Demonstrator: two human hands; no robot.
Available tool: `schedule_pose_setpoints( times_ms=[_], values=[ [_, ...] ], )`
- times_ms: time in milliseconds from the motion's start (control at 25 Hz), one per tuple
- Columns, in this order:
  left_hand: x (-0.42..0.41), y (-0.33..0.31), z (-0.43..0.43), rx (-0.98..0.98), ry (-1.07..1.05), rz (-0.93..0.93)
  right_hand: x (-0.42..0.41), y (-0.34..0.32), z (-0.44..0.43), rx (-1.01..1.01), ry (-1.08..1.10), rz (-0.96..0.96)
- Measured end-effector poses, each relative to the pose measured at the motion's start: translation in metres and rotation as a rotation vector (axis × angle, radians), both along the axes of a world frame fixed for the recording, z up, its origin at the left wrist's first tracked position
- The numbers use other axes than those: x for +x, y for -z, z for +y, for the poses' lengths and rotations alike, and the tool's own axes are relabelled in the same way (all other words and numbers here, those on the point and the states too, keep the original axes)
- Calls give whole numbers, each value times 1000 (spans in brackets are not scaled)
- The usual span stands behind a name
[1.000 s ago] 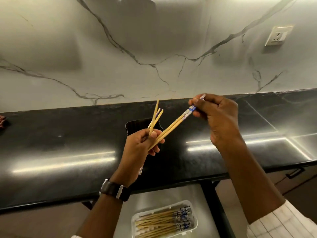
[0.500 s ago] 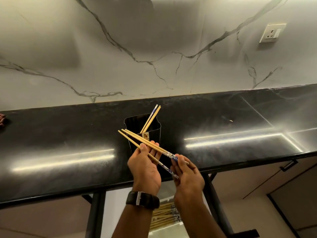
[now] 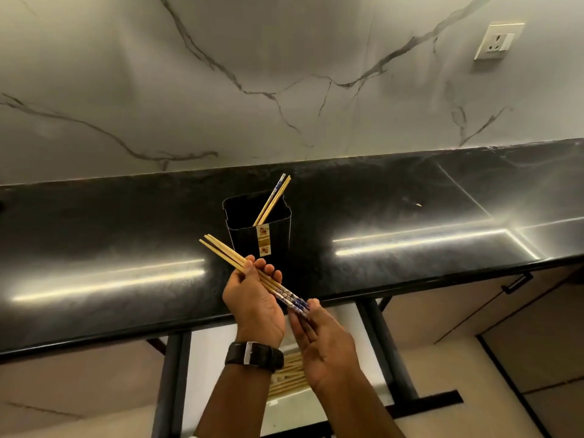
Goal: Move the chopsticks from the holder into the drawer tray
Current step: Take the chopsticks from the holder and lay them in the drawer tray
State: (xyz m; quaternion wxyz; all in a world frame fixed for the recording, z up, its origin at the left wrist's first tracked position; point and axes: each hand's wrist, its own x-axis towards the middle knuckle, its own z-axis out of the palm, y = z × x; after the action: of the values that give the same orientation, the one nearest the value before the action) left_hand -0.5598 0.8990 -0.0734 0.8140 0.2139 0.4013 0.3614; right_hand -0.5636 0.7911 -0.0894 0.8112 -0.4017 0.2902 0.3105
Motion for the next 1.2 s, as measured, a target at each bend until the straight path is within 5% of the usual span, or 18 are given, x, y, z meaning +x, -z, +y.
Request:
schedule_pose_setpoints(
  times_ms=[160,520,800,1200],
  values=[
    [-5,14,-10,143,2,43,-4,3,-4,121,-3,184],
    [-16,36,-22,281,-12,187,1,22,1,-147,-44,148],
    [-35,76,-47,65,-44,290,-11,42,0,-79,-15,265],
    [-77,115,-40,-377,-57,496,27,112,-40,-419,-70,257]
  ],
)
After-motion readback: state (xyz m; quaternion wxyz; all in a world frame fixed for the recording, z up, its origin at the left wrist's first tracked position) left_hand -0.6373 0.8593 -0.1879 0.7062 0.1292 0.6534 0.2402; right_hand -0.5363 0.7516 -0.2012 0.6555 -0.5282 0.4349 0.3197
